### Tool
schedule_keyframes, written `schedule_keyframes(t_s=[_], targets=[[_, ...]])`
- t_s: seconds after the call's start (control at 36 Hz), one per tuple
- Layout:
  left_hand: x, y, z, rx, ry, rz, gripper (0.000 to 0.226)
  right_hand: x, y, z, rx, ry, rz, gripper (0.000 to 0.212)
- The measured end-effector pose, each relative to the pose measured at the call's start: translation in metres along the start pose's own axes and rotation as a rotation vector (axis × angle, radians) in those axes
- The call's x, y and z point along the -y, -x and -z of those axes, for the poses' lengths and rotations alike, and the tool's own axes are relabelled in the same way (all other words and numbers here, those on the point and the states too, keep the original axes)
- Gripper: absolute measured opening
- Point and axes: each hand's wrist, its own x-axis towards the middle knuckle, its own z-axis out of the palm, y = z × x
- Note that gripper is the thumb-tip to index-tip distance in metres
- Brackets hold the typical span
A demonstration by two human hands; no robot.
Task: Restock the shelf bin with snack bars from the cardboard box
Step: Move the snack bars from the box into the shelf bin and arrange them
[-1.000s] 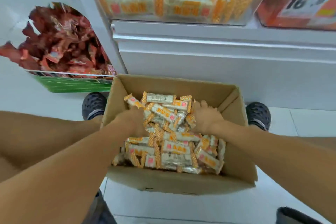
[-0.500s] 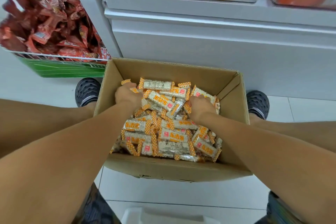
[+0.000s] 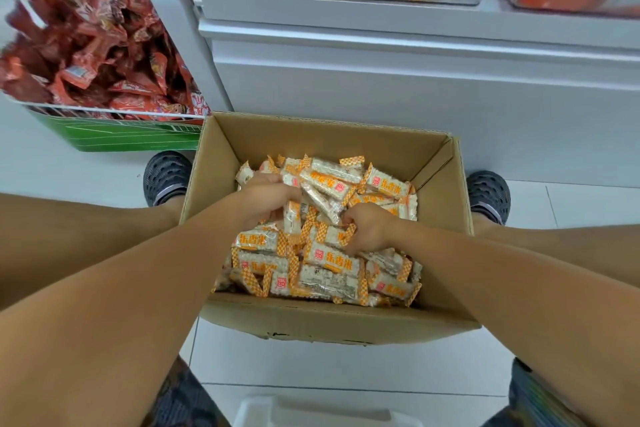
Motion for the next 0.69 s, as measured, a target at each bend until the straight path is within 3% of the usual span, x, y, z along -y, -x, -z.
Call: schedule_keyframes(t_s=[0.06,0.14,0.17,0.25,0.31,0.36,0.44,0.56,0.58,0.69], targets=[[-0.001,0.003,0.002,0.031,0.032,0.041,0.089,0.002,0.006,0.013,0.013,-0.07,-0.009,0.057],[-0.001,0.014,0.011,0.155,0.046,0.086,0.094,0.004,0.023,0.043,0.119,-0.256,0.023,0.022],[-0.004,0.019,0.013,0.202,0.049,0.089,0.088,0.007,0.032,0.055,0.174,-0.332,0.018,0.023],[-0.025,0.031,0.006,0.312,0.122,0.025,0.064,0.015,0.054,0.083,0.24,-0.663,0.034,0.007],[-0.042,0.043,0.002,0.35,0.169,-0.052,0.072,0.022,0.066,0.101,0.229,-0.808,0.1,0.021],[-0.064,0.06,-0.001,0.37,0.199,-0.14,0.077,0.037,0.081,0.117,0.164,-0.801,0.149,0.004],[-0.1,0.085,-0.001,0.362,0.203,-0.244,0.07,0.055,0.097,0.147,0.071,-0.783,0.2,0.024],[-0.151,0.123,0.008,0.328,0.024,-0.406,0.047,0.08,0.145,0.195,0.066,-0.727,0.259,0.009],[-0.166,0.133,0.014,0.327,-0.017,-0.439,0.044,0.086,0.159,0.207,0.057,-0.736,0.279,0.014],[-0.221,0.169,0.043,0.318,-0.188,-0.542,0.07,0.1,0.204,0.26,-0.012,-0.844,0.431,0.048]])
